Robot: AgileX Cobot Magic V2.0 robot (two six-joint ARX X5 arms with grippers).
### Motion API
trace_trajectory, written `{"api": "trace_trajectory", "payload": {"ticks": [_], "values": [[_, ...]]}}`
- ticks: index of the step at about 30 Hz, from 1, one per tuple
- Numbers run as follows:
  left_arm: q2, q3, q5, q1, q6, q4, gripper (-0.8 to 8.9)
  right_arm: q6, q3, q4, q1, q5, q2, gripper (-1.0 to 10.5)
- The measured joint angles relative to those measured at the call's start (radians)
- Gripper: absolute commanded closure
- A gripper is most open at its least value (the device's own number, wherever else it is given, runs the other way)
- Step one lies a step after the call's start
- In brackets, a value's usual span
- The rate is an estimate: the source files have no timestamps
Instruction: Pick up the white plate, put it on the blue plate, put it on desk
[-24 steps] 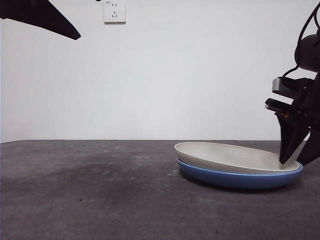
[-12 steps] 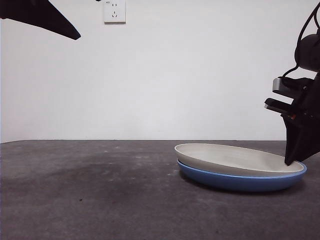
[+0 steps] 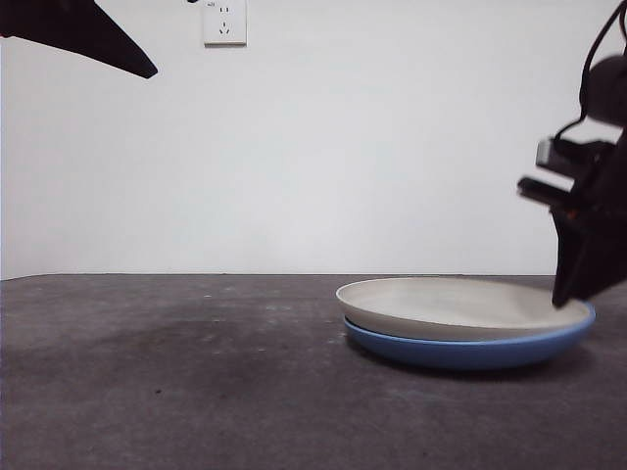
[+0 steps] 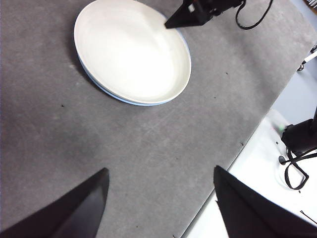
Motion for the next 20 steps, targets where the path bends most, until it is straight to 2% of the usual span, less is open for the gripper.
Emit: {"api": "trace_trajectory", "payload": {"ticks": [4, 10, 20], "values": [[0.0, 0.0, 0.0, 0.0, 0.0, 0.0, 4.72, 0.014, 0.0, 0.01, 0.0, -0.011, -0.077, 9.4], [0.0, 0.0, 0.0, 0.0, 0.0, 0.0, 4.72, 0.061, 0.0, 0.044, 0.006, -0.08, -0.173, 9.4], [0.0, 0.0, 0.0, 0.0, 0.0, 0.0, 4.72, 0.119, 0.063, 0.06, 0.116, -0.049, -0.182, 9.4]]}}
